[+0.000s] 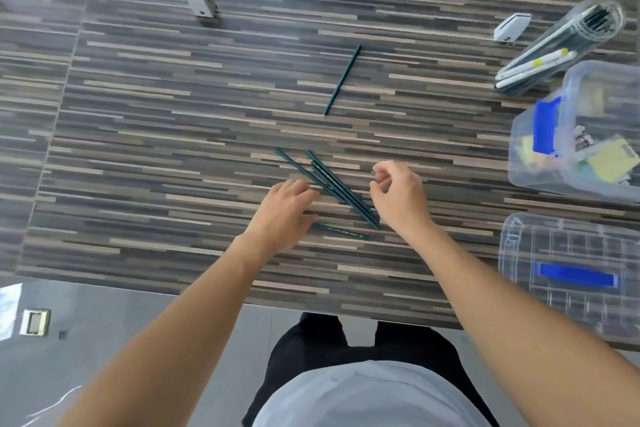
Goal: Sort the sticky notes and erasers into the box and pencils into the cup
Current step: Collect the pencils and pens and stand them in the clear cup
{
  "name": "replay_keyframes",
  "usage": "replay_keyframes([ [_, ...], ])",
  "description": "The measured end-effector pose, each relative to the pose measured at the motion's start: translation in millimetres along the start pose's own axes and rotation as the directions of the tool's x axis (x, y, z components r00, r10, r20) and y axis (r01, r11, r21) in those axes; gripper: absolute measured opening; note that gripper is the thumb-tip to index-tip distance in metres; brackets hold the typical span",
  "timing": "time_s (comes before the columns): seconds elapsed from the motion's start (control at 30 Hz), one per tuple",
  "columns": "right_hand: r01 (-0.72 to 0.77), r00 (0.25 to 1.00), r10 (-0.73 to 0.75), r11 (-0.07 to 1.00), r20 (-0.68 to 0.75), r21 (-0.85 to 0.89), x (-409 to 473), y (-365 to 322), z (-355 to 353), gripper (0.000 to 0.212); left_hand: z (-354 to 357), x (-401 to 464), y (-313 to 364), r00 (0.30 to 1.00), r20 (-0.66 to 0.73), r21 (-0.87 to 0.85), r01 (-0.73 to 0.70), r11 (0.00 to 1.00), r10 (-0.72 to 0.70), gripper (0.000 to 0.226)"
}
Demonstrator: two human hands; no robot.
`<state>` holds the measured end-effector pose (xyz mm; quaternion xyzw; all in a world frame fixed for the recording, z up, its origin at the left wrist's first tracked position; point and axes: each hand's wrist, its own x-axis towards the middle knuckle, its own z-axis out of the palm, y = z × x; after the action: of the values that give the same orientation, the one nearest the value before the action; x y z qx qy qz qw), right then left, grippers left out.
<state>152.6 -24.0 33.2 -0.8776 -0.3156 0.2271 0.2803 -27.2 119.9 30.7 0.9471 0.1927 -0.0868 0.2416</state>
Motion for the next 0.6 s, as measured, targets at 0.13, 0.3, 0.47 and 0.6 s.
replay_keyframes([
  [0.13,0.019,0.996,-0.01,0.995,0.09,-0.101,5.4,-0.2,21.5,0.026,14.9,-4.0,-3.7,0.991,0.095,0.095,-0.103,0.99,0.094,0.036],
  [0.3,0.031,0.989,0.003,0.974,0.151,-0.223,11.7,1.0,40.6,0.025,25.4,3.6,-4.2,0.98,0.124,0.126,-0.173,0.977,0.157,0.033],
  [0.47,0.046,0.982,0.005,0.963,0.189,-0.267,17.5,2.3,48.5,0.026,32.7,10.0,-4.3,0.965,0.158,0.157,-0.233,0.96,0.208,0.029],
  [0.6,0.045,0.978,0.015,0.958,0.206,-0.282,20.8,1.0,51.1,0.025,38.1,12.5,-2.5,0.951,0.186,0.179,-0.28,0.943,0.247,0.027],
])
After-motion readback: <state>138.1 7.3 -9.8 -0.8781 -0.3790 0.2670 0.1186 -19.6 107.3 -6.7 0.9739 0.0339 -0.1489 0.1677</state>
